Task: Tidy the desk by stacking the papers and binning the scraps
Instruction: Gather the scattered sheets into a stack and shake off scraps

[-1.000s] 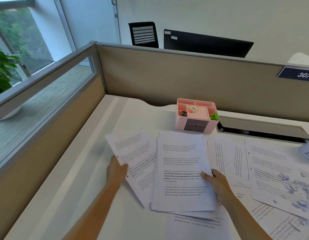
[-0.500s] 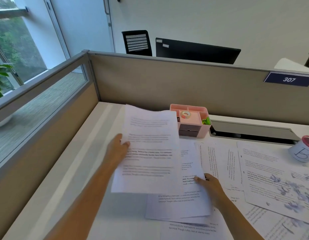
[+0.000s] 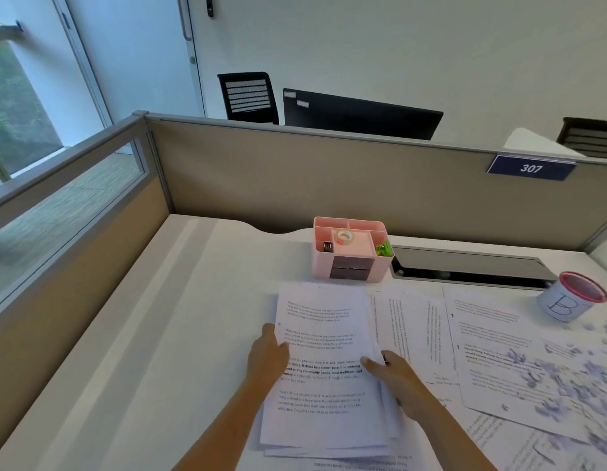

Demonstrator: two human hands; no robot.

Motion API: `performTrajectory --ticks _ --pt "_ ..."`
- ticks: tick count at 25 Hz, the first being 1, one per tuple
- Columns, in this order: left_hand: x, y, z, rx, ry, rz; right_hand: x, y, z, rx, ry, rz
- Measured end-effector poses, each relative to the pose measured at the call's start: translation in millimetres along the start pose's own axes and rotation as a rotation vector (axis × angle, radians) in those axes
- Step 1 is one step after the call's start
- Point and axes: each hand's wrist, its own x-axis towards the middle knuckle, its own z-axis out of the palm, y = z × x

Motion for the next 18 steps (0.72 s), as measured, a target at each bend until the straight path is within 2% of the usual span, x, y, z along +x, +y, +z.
performTrajectory --ticks 4,6,9,11,12,13,16,18 --pt "0 -14 -22 0.070 0.142 -0.014 -4 -1 8 0.051 0.028 -0.078" --pt "-6 -24 -38 -0.043 0.140 -0.071 -7 -5 17 0.118 0.006 -0.105" --pt "-14 -38 -67 -0.366 -0.085 -0.204 -12 -12 42 0.199 -0.025 -0.119" --pt "-20 -51 -83 -0.533 -0.299 -0.225 -15 -16 60 0.189 -0.043 -0.137" --pt "-22 -58 -89 -0.562 -0.339 -0.217 -16 -18 68 0.168 -0.059 -0.143" --pt "-23 -66 -93 -0.549 -0.321 -0.203 -17 -18 75 0.143 -0.081 -0.143" --pt "-18 -88 -100 -0.410 -0.119 -0.169 -20 -18 84 0.057 -0.104 -0.110" --pt "-13 -94 -105 -0.350 -0.003 -0.152 -19 -18 78 -0.011 0.022 -0.129"
